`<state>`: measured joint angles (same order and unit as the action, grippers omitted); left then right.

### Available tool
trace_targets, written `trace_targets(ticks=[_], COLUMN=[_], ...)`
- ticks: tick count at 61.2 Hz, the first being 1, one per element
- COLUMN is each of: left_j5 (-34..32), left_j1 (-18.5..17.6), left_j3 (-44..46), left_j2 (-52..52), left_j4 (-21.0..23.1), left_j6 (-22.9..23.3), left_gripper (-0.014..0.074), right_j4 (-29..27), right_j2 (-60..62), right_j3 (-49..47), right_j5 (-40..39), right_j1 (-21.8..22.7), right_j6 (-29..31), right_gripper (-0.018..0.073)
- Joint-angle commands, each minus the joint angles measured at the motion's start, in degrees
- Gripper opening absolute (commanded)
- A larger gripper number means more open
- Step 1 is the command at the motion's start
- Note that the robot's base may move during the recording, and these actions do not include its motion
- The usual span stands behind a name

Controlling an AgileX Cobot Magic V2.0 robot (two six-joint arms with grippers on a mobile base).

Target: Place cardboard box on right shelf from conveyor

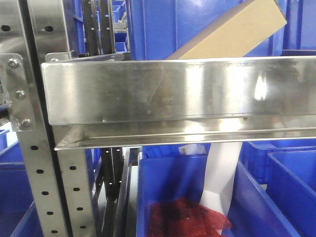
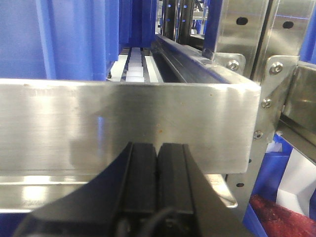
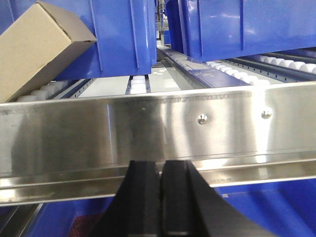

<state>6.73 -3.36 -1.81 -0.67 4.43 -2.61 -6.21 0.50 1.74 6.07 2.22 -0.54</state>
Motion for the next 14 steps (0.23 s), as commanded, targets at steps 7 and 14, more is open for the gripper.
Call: trace_targets(ticks=[7,14], left_j5=[-4.96,-4.96], left_j1=[-0.13,-0.13], left_j3=[-0.55,-0.55], left_j2=[-0.86,-0.86], left_j4=[0.34,0.34], left_j6=[-0.02,-0.02], left_gripper=[-0.0116,-0.0116], right_j4=[0.05,0.05], right_j2=[1.11,1.11], right_j3=[-0.28,-0.28], right_j5=[-5.5,-5.5], right_j1=[0.46,0.46], right_j6=[-0.02,-0.02], right_gripper=[0.006,0.006])
